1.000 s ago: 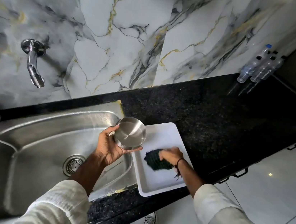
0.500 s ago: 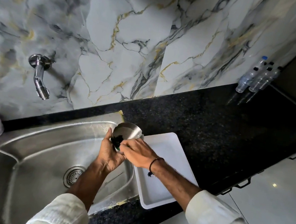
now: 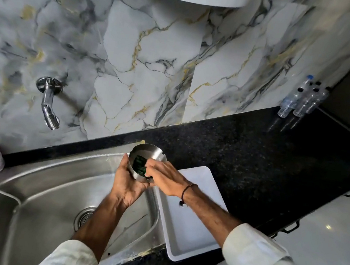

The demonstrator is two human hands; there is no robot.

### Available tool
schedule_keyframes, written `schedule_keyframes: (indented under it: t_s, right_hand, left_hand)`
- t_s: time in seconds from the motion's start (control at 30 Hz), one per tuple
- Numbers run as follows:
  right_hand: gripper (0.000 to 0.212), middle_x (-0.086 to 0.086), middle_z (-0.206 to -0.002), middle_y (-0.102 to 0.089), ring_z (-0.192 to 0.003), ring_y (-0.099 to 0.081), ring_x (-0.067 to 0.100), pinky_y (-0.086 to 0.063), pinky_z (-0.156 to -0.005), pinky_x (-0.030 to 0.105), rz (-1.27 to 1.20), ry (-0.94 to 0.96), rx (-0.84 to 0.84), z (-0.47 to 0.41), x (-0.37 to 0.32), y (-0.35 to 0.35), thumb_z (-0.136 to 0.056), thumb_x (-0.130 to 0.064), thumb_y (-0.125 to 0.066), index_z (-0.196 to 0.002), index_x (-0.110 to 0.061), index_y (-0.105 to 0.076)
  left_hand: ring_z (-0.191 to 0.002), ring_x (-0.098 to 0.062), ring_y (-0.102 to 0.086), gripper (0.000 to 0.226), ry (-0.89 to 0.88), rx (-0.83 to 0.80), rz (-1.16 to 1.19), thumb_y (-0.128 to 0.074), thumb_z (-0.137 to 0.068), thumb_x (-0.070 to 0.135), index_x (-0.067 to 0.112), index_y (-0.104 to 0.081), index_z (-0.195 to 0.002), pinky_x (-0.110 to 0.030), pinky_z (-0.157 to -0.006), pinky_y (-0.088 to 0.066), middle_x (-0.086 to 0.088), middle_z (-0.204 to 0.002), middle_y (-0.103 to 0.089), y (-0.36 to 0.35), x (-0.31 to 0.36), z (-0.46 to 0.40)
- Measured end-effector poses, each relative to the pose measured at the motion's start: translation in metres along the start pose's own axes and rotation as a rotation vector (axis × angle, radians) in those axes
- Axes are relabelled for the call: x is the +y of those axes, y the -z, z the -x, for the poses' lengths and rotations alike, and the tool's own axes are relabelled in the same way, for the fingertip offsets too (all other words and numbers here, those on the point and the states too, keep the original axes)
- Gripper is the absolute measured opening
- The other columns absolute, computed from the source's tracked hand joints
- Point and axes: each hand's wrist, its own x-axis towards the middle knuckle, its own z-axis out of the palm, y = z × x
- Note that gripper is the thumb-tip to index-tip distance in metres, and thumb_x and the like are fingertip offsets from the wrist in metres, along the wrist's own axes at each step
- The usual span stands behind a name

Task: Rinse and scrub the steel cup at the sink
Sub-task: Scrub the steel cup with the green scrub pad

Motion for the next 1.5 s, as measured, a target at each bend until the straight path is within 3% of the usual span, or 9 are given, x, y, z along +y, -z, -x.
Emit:
schedule_keyframes:
  t_s: [0.3, 0.47, 0.57, 0.83, 1.1, 1.2, 1.27, 1.4, 1.5]
  right_hand:
    - [0.055, 0.017, -0.122, -0.071, -0.114, -0.064, 0.036, -0.052, -0.098, 0.050, -0.077, 0.018, 0.063, -0.019, -0.003, -0.007, -0.085, -0.051, -0.049, -0.130, -0.020, -0.044]
    - [0.089, 0.015, -0.117, -0.071, -0.104, -0.071, 0.036, -0.057, -0.083, 0.043, 0.224, -0.081, 0.124, -0.025, 0.006, 0.003, -0.081, -0.092, -0.037, -0.129, -0.017, -0.046]
    - [0.080, 0.006, -0.083, -0.069, -0.081, -0.070, 0.027, -0.056, -0.071, 0.041, 0.094, -0.102, 0.124, -0.029, 0.002, -0.001, -0.075, -0.096, -0.039, -0.088, -0.019, -0.058]
    - [0.029, 0.018, -0.121, -0.079, -0.105, -0.074, 0.029, -0.057, -0.081, 0.041, -0.832, -0.261, 0.138, -0.036, 0.003, 0.001, -0.085, -0.017, -0.083, -0.114, -0.015, -0.079]
    - [0.036, -0.008, -0.071, -0.064, -0.064, -0.059, -0.003, -0.044, -0.059, 0.014, -0.228, 0.142, 0.690, -0.016, -0.008, 0.028, -0.080, -0.004, -0.078, -0.071, -0.027, -0.052]
    - [0.040, 0.005, -0.130, -0.075, -0.121, -0.069, 0.017, -0.058, -0.099, 0.033, 0.178, 0.290, 0.464, -0.004, -0.002, -0.005, -0.087, -0.009, -0.067, -0.125, -0.023, -0.069]
    - [0.061, 0.003, -0.166, -0.047, -0.158, -0.037, 0.021, -0.037, -0.126, 0.036, 0.297, 0.330, 0.401, -0.005, 0.012, -0.025, -0.094, -0.017, -0.062, -0.155, -0.018, -0.054]
    - [0.078, -0.008, -0.177, -0.021, -0.163, -0.020, 0.008, -0.030, -0.124, 0.025, 0.044, 0.179, 0.486, -0.007, 0.029, -0.037, -0.097, -0.052, -0.053, -0.167, -0.028, -0.030]
    - [0.064, 0.002, -0.154, -0.061, -0.139, -0.057, 0.016, -0.048, -0.114, 0.027, -0.490, -0.157, 0.457, -0.012, 0.026, -0.032, -0.094, -0.062, -0.054, -0.151, -0.033, -0.056]
  left_hand:
    - [-0.115, -0.040, -0.071, 0.064, 0.018, -0.085, 0.074, -0.046, -0.098, 0.060, 0.012, -0.056, -0.138, -0.053, -0.085, -0.061, -0.023, -0.124, -0.072, -0.013, -0.013, -0.004]
    - [-0.115, -0.038, -0.071, 0.056, -0.060, -0.015, -0.122, -0.045, -0.096, 0.065, 0.026, -0.072, -0.124, -0.064, -0.111, -0.040, -0.017, -0.131, -0.071, -0.011, 0.000, -0.010]
    - [-0.108, -0.035, -0.074, 0.041, -0.100, 0.007, -0.202, -0.054, -0.094, 0.062, 0.035, -0.073, -0.118, -0.062, -0.102, -0.047, -0.013, -0.120, -0.076, -0.016, 0.000, -0.008]
    - [-0.102, -0.036, -0.073, 0.041, -0.036, -0.063, -0.094, -0.062, -0.084, 0.047, 0.023, -0.075, -0.115, -0.063, -0.096, -0.046, -0.015, -0.118, -0.075, -0.019, 0.002, -0.007]
    - [-0.075, -0.023, -0.070, 0.029, -0.121, 0.273, -0.161, -0.070, -0.080, 0.048, 0.019, -0.069, -0.078, -0.060, -0.089, -0.056, -0.010, -0.081, -0.067, -0.027, 0.002, -0.007]
    - [-0.064, -0.017, -0.077, 0.045, -0.166, 0.187, -0.029, -0.054, -0.096, 0.044, 0.017, -0.081, -0.072, -0.033, -0.060, -0.065, -0.004, -0.074, -0.077, -0.029, 0.000, -0.008]
    - [-0.074, -0.019, -0.079, 0.048, -0.166, 0.123, 0.090, -0.043, -0.103, 0.037, 0.013, -0.081, -0.088, -0.029, -0.062, -0.064, -0.006, -0.089, -0.079, -0.032, -0.004, -0.010]
    - [-0.118, -0.030, -0.066, 0.056, -0.143, 0.090, 0.062, -0.052, -0.094, 0.047, 0.008, -0.065, -0.132, -0.044, -0.099, -0.055, -0.015, -0.129, -0.069, -0.041, 0.001, -0.003]
    - [-0.123, -0.036, -0.062, 0.068, -0.083, 0.200, 0.036, -0.071, -0.080, 0.057, 0.016, -0.060, -0.134, -0.054, -0.097, -0.056, -0.022, -0.133, -0.060, -0.043, 0.001, 0.000]
